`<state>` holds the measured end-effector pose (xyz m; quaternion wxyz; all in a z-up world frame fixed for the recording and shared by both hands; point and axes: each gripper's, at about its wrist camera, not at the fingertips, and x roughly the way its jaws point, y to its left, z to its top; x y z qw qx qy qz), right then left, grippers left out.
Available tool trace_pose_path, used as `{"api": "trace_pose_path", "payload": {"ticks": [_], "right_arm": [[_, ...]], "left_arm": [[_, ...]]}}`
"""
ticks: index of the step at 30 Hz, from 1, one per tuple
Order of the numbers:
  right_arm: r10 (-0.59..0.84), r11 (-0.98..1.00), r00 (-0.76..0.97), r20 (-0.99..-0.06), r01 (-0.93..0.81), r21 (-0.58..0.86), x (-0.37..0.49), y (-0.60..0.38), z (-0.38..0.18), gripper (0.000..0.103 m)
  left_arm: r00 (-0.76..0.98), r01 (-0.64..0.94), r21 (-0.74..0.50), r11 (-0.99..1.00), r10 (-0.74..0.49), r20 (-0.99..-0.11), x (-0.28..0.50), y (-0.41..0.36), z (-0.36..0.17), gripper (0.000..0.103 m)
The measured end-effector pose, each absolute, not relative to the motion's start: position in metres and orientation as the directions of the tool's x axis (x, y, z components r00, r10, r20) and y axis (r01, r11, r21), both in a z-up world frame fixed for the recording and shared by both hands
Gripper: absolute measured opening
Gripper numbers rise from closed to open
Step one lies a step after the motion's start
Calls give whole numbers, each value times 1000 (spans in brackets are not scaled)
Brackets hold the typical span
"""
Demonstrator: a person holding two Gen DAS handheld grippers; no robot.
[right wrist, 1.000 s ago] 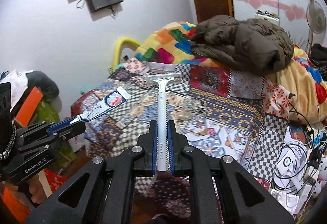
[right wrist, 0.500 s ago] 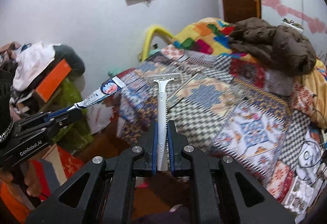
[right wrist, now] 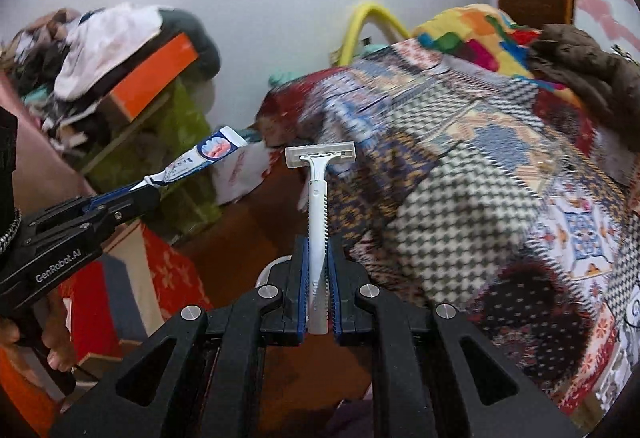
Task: Collect trash
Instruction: 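Lift the razor and toothpaste tube and carry both over the white bucket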
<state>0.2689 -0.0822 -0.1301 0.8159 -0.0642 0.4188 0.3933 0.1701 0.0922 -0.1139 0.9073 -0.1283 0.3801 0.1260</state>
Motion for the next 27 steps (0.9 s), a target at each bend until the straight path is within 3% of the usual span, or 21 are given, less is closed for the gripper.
{"api": "trace_pose_path", "payload": {"ticks": [9,19,27], "right_arm": [[569,631,249,-783,-743,223,259,-24,-159,9],[467,611,96,-879,-754,242,268,33,-233,9],[375,633,-52,-926,-715,296,287,67,-297,9]], "left_arm": [[569,-405,-101,909,165,-806,153,131,-179,16],[384,-498,-132,857,82,-920,160,171,-278,16],[282,-550,-145,823,19,-959,182,190,-336,16]]}}
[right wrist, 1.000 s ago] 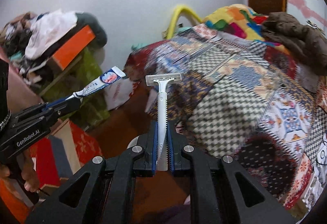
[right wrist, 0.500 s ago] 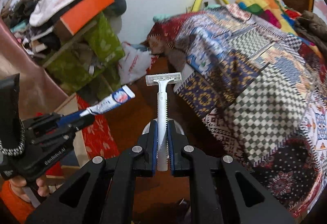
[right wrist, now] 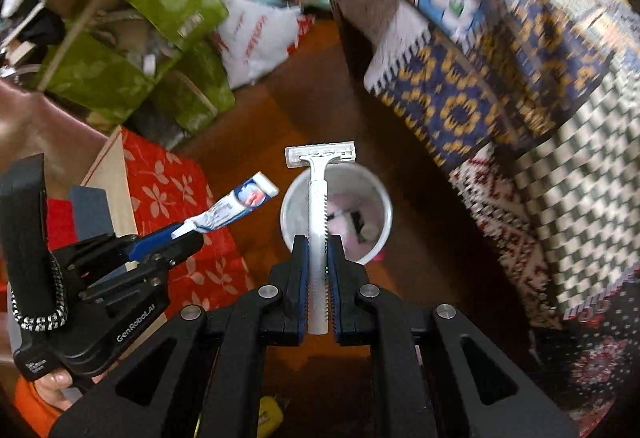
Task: Collect trash
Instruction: 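Lift the razor and toothpaste tube and carry both over the white bucket, then open the right gripper over the bucket while the left gripper releases the tube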
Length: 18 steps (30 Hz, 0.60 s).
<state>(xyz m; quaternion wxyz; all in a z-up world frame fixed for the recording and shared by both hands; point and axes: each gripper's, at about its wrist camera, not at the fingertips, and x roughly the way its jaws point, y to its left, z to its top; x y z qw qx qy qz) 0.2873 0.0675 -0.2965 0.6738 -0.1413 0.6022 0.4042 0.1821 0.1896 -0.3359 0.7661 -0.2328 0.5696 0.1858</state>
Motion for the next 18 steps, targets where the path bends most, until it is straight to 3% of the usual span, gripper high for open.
{"api": "trace_pose_path", "payload": {"ticks": [9,11,13,18], "right_arm": [[361,663,-93,-928,-674,325,310,85,-311,9],[369,662,-96,-924,-671,334,313,87,-310,14],[356,673,-105,-929,-660,333,316,86,-312,33],[332,672,-66,-941,-684,285,311,74,-308,36]], "left_arm": [[294,-583,-185,791,-6,-956,219,207,-341,16],[277,-581,-153,799,17,-961,226,207,-340,24],[279,-571,-145,808,25,-960,227,206,-338,37],[286,-557,-144,818,26,-958,218,202,-332,38]]}}
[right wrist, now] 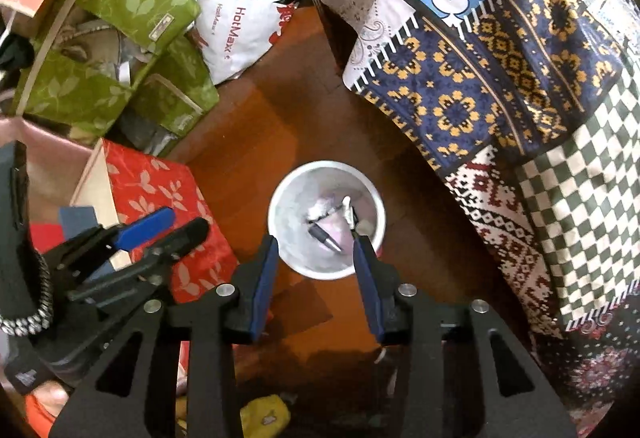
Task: Collect trash
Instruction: 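Open the right gripper over the bucket while the left gripper releases the tube, then move both open grippers back over the bed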
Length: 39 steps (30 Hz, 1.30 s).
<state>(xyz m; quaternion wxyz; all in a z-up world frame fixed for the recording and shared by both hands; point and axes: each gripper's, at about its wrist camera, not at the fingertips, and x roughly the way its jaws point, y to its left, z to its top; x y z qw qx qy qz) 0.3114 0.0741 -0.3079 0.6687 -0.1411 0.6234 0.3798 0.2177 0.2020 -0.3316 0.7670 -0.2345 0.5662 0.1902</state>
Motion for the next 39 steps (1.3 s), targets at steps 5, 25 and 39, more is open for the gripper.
{"api": "trace_pose_path", "payload": {"ticks": [5,25,39], "right_arm": [[333,654,-16,-943,-717,243,303,58,-292,36],[561,653,292,-775,-731,197,286,-61,-143,36],[577,743,525,-625,-656,135,298,-179,-71,36]], "left_arm": [[317,-541,-149,828,37,-948,203,193,-311,38],[567,-433,-122,893,165,-807,171,110,-155,38],[716,-279,-104,955,135,-685,211,11,-75,38]]}}
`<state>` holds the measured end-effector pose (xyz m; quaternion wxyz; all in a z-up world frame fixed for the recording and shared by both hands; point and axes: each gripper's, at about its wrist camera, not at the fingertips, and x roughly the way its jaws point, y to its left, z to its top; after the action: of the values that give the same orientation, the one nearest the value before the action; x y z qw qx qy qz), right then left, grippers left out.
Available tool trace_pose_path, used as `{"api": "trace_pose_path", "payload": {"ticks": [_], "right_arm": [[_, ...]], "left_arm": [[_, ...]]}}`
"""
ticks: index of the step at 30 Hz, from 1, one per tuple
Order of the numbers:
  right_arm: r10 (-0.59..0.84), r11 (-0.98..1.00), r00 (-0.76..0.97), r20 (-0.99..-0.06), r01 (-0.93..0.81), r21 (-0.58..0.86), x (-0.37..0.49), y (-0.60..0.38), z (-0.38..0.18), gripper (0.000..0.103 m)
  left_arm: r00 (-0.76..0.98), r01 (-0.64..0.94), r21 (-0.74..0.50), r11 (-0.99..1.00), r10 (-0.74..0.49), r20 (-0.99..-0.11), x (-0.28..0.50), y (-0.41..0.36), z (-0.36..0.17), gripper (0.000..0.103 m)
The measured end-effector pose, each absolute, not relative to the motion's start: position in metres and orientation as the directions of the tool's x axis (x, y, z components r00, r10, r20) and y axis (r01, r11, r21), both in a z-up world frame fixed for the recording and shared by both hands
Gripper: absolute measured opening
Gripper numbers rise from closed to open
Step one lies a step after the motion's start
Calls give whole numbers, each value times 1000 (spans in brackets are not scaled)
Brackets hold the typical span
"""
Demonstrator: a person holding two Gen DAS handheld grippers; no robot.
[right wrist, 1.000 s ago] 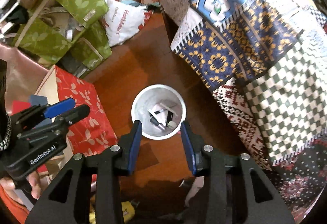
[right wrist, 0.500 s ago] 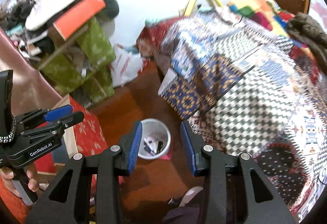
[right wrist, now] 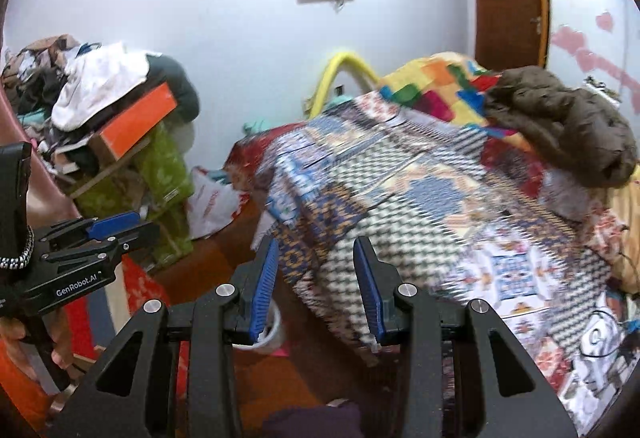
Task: Collect trash
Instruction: 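Move both open grippers back over the bed, then grasp the pink figurine with the right gripper while the left gripper grasps the clear pen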
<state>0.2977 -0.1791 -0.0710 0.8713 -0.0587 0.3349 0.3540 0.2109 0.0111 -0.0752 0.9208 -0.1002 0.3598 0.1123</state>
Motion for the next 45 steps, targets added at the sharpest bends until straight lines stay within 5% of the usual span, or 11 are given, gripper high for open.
{"api": "trace_pose_path", "payload": {"ticks": [20,34,39,45], "right_arm": [[352,913,686,-637,-401,73,385,-325,-87,36],[241,953,605,-759,-293,69,482,-355,-172,36],[316,937,484,-816,-292,189,531,-343,-215,36],[317,936,420,-850,-285,208,570,-334,-252,26]], "left_arm": [[715,-68,-103,992,-24,-699,355,-97,-76,38],[631,21,-125,992,-110,-768,466,-136,-141,38],[593,33,-134,990,-128,-795,502,-143,-169,38],[551,32,-161,986,-152,-820,537,-147,-202,38]]}}
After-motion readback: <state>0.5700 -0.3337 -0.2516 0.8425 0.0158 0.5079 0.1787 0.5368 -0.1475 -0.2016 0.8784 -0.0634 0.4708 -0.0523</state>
